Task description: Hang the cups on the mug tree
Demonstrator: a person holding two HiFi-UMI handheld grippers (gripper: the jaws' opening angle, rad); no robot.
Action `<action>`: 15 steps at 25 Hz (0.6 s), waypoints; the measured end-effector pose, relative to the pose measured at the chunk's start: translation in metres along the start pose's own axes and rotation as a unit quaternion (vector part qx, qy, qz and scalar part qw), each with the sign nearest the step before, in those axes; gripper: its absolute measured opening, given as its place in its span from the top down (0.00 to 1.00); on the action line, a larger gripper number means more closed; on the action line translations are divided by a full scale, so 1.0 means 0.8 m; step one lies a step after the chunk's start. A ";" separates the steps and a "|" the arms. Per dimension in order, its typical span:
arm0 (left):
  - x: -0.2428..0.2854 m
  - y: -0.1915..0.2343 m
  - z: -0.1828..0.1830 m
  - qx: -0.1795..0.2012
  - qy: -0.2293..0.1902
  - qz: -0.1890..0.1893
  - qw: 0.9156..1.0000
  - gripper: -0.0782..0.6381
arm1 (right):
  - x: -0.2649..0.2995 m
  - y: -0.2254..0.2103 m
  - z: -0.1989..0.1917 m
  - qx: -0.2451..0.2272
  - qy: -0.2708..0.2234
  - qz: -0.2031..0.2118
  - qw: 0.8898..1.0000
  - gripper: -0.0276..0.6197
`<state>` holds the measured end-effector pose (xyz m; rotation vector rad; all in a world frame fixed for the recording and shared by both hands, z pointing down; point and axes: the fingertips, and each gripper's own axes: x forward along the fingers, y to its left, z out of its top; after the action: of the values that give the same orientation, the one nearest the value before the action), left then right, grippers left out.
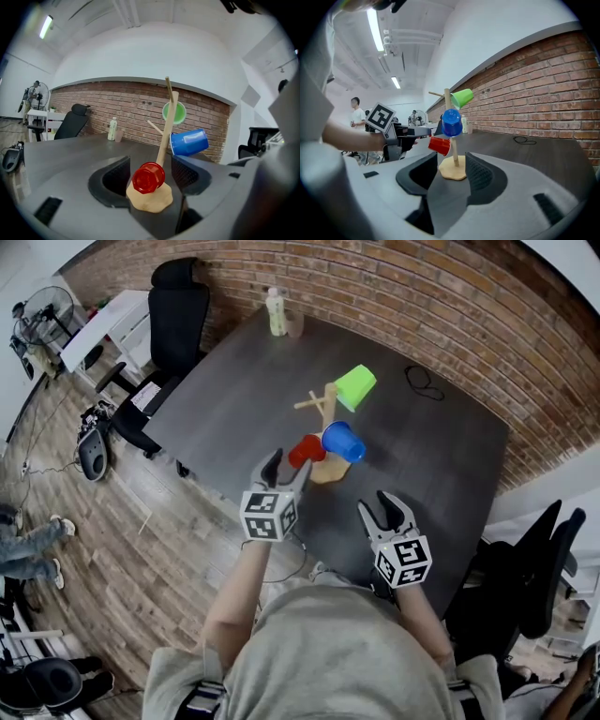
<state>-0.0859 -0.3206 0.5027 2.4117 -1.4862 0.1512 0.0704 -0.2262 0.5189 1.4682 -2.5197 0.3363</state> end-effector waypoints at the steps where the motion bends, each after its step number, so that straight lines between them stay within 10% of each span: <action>1: -0.006 0.001 0.000 0.000 -0.002 0.003 1.000 0.53 | -0.002 0.005 0.003 -0.004 -0.003 0.002 1.000 0.67; 15: -0.139 -0.026 -0.024 0.000 -0.013 0.048 0.999 0.71 | -0.070 0.072 0.022 -0.024 -0.033 0.025 0.999 0.76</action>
<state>-0.1166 -0.2111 0.4895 2.3519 -1.6129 0.1416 0.0464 -0.1577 0.4804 1.4236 -2.6003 0.2383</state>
